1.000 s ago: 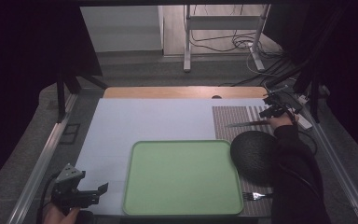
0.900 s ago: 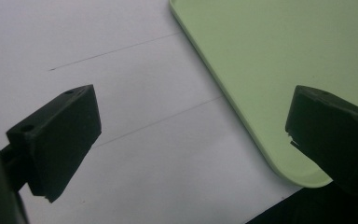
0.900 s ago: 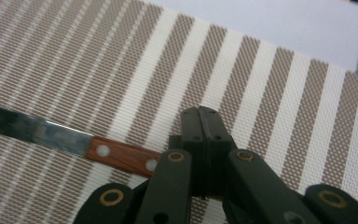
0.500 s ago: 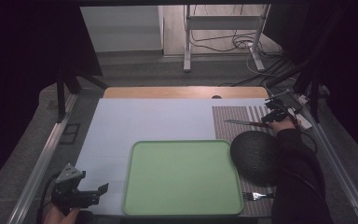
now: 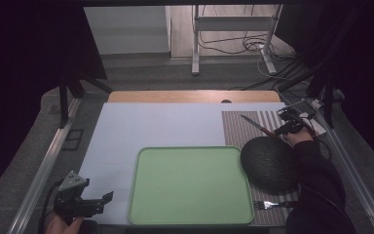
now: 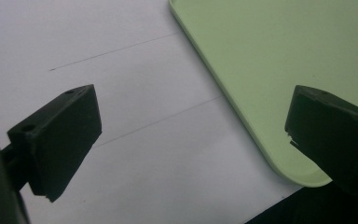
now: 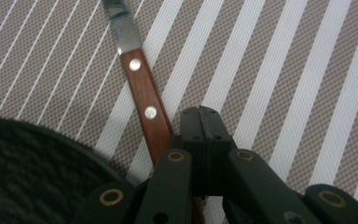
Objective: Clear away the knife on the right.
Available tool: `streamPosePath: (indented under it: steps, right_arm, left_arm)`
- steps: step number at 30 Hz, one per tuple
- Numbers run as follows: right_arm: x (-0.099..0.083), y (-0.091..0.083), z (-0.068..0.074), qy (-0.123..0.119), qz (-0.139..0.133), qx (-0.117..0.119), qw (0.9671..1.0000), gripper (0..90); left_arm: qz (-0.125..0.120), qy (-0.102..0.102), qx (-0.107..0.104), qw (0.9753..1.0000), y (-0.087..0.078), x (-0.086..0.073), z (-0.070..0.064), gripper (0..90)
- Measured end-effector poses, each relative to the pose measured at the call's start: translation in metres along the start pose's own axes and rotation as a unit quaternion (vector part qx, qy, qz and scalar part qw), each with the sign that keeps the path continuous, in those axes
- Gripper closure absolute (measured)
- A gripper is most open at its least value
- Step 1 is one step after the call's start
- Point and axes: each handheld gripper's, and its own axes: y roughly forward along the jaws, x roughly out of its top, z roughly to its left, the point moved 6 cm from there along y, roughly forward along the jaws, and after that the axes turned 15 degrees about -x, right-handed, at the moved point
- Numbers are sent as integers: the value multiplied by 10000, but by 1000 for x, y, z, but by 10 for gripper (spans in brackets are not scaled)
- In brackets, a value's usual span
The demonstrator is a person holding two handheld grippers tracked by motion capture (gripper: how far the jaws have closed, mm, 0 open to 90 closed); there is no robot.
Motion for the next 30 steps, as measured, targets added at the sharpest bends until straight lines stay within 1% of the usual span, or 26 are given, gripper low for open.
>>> streamPosePath:
  steps: [4, 7, 10, 12, 15, 17, 18, 21, 23, 24, 26, 28, 29, 30]
  right_arm:
    - [-3, -1, 0, 11, 15, 59, 10000, 894]
    - [-3, -1, 0, 11, 17, 55, 10000, 889]
    - [-1, -2, 0, 53, -42, 42, 10000, 856]
    - [1, -5, -1, 96, -122, 24, 9999, 816]
    - [5, -9, 1, 163, -198, 26, 9997, 720]
    - [8, -12, 3, 194, -208, 81, 9996, 620]
    - [9, -12, 4, 180, -226, 87, 9995, 589]
    - [14, -14, 8, 203, -304, 66, 9993, 432]
    - [16, -15, 10, 197, -324, 2, 9993, 340]
    - [18, -15, 12, 249, -364, -13, 9990, 275]
    - [21, -15, 14, 277, -401, -5, 9988, 186]
    - [23, -15, 17, 275, -419, 29, 9987, 156]
    - [25, -14, 19, 259, -427, 69, 9987, 125]
    - [25, -14, 21, 262, -423, 73, 9987, 117]
  left_arm:
    - [3, 6, 6, 10000, 0, 0, 0, 36]
    - [10, 14, 8, 10000, 0, 0, 0, 37]
    - [16, 22, 12, 10000, 1, 0, 0, 37]
    - [13, 23, 10, 10000, 0, 0, 0, 37]
    - [13, 23, 7, 10000, 0, 0, 0, 37]
    - [13, 27, 7, 10000, 0, 0, 0, 37]
    - [13, 28, 7, 10000, 1, 0, 0, 37]
    - [17, 31, 8, 10000, 1, 0, 0, 38]
    - [28, 33, 9, 10000, 1, 0, -1, 38]
    - [29, 34, 9, 10000, 1, 0, -1, 38]
    - [33, 36, 10, 10000, 1, 0, -1, 38]
    - [36, 37, 11, 10000, 1, 0, -1, 39]
    - [37, 37, 10, 10000, 1, 0, -1, 39]
    - [40, 37, 9, 10000, 1, 0, -1, 39]
